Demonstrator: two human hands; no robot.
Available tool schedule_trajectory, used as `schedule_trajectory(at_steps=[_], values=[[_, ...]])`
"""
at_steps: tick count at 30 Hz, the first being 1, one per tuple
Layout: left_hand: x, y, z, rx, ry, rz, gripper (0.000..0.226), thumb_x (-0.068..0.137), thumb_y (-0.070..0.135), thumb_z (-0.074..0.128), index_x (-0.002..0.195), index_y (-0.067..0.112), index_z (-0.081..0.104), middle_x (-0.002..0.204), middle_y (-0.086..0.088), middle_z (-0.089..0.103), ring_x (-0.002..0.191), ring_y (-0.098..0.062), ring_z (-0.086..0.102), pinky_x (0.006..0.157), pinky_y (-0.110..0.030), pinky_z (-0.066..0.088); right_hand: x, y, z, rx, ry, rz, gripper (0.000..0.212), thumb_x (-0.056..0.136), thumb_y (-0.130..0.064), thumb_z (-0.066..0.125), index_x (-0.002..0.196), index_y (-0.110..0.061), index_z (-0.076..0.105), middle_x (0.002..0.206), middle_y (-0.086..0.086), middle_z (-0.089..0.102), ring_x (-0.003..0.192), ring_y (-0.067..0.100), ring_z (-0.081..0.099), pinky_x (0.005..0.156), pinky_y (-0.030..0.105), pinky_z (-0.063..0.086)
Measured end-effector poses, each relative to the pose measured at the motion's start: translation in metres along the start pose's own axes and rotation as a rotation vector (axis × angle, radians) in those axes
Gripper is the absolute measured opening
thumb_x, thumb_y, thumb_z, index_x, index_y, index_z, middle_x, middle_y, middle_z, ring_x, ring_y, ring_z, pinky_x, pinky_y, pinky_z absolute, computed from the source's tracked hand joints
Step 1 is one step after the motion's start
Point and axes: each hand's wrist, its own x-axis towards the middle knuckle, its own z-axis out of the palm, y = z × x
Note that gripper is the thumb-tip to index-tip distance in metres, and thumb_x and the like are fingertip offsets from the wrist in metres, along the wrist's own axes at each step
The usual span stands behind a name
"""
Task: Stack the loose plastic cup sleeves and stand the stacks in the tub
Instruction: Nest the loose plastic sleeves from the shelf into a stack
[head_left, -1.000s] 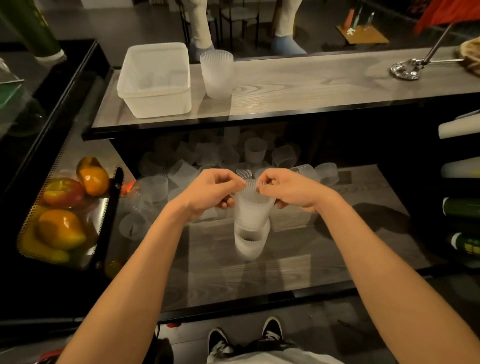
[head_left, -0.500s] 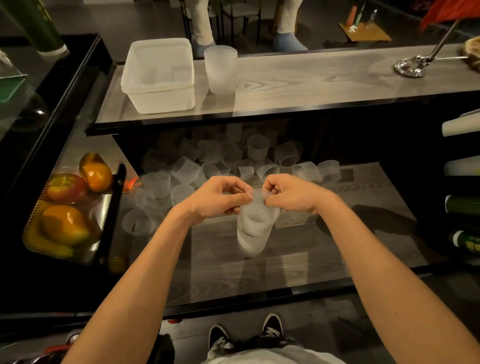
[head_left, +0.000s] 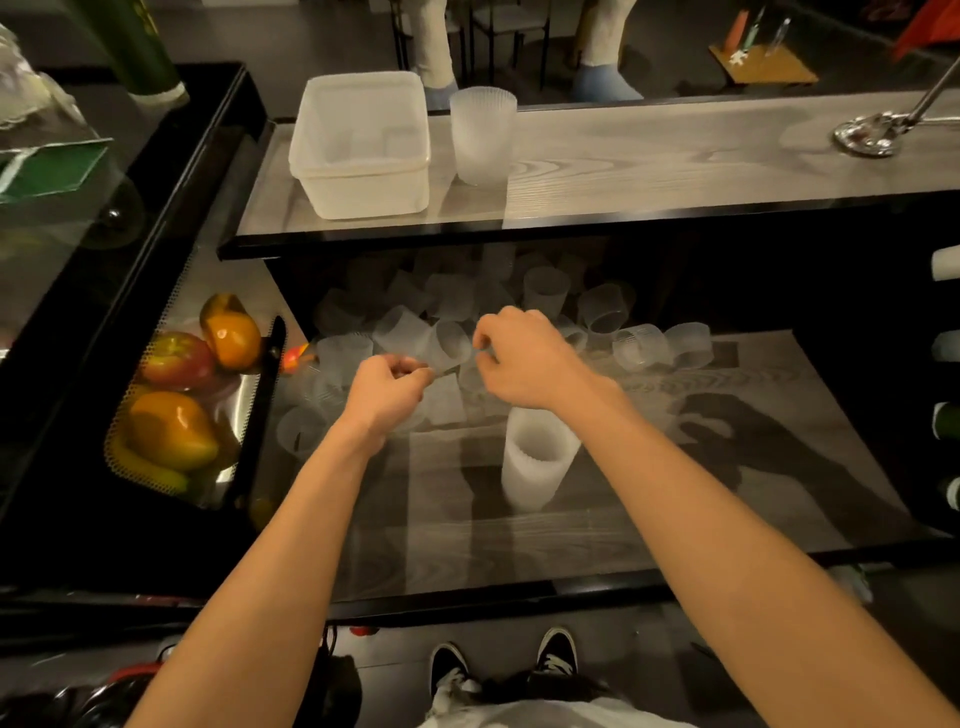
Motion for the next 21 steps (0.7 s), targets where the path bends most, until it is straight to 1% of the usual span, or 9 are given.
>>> schedule_trajectory(at_steps=[2,4,6,9,11,14,16,18,21], values=[[0.004,-0.018,-0.010,-0.023,0.058,-0.087,0.003,0.092,0.015,0.068,0.092,0.018,0.067,0.093,-0.006,0.069,0.093,-0.025,0.066,0.075,-0.032,0.050,0.010,-0.022,0.010,-0.010,-0.045,-0.012,0.029,0.094,-0.019,0.049,0.120,-0.014,0.062,0.119,0.012,0.057,0.111,0.037,0.053,0.094,0.042,0.046],[0.006,-0.036,-0.018,0.001,0.101,-0.159,0.015,0.092,0.015,0.067,0.107,0.014,0.068,0.106,-0.007,0.068,0.100,-0.025,0.064,0.082,-0.033,0.050,0.018,-0.042,0.022,0.086,-0.108,0.014,0.032,0.093,-0.017,0.051,0.123,-0.012,0.060,0.122,0.014,0.059,0.110,0.035,0.055,0.093,0.042,0.048],[0.007,-0.053,-0.025,0.019,0.105,-0.205,0.027,0.091,0.016,0.067,0.119,0.015,0.067,0.112,-0.004,0.067,0.104,-0.023,0.062,0.089,-0.035,0.051,0.025,-0.055,0.037,0.279,-0.179,0.103,0.029,0.091,-0.012,0.052,0.118,-0.007,0.061,0.115,0.015,0.065,0.102,0.031,0.060,0.087,0.042,0.051],[0.015,-0.079,-0.029,-0.015,0.065,-0.211,0.033,0.082,0.025,0.070,0.114,0.020,0.070,0.108,-0.002,0.074,0.101,-0.022,0.068,0.095,-0.042,0.056,0.032,-0.062,0.066,0.597,-0.169,0.316,0.030,0.089,-0.008,0.052,0.116,-0.004,0.063,0.114,0.015,0.067,0.107,0.032,0.061,0.089,0.039,0.051],[0.016,-0.081,-0.027,-0.057,0.032,-0.168,0.024,0.088,0.012,0.068,0.112,0.016,0.068,0.107,-0.003,0.072,0.101,-0.022,0.067,0.094,-0.037,0.055,0.035,-0.061,0.082,0.625,-0.148,0.396,0.039,0.089,-0.012,0.053,0.128,-0.006,0.058,0.124,0.015,0.064,0.115,0.033,0.059,0.089,0.035,0.048],[0.025,-0.077,-0.022,-0.114,0.051,-0.169,0.033,0.092,-0.007,0.061,0.123,0.002,0.063,0.112,-0.008,0.067,0.109,-0.027,0.064,0.097,-0.036,0.051,0.038,-0.057,0.094,0.604,-0.160,0.439,0.053,0.091,-0.011,0.054,0.144,-0.011,0.045,0.139,0.013,0.056,0.127,0.034,0.053,0.095,0.035,0.045],[0.030,-0.078,-0.020,-0.092,0.029,-0.196,0.037,0.090,-0.003,0.064,0.126,0.003,0.064,0.119,-0.008,0.069,0.113,-0.028,0.066,0.100,-0.039,0.052,0.042,-0.056,0.099,0.591,-0.195,0.441,0.064,0.092,-0.008,0.051,0.153,-0.013,0.032,0.151,0.013,0.044,0.137,0.034,0.044,0.104,0.037,0.042],[0.033,-0.080,-0.021,-0.065,0.002,-0.230,0.043,0.089,0.006,0.067,0.132,0.011,0.062,0.126,-0.002,0.067,0.118,-0.025,0.064,0.104,-0.042,0.051,0.044,-0.055,0.105,0.613,-0.229,0.444,0.067,0.093,-0.007,0.049,0.156,-0.014,0.026,0.157,0.010,0.037,0.143,0.032,0.037,0.108,0.036,0.038],[0.030,-0.076,-0.023,-0.047,0.011,-0.237,0.050,0.091,0.011,0.069,0.139,0.015,0.056,0.137,-0.001,0.061,0.124,-0.023,0.059,0.109,-0.043,0.048,0.044,-0.055,0.113,0.699,-0.225,0.446,0.063,0.094,-0.007,0.050,0.154,-0.017,0.030,0.153,0.007,0.041,0.140,0.028,0.040,0.100,0.031,0.038]])
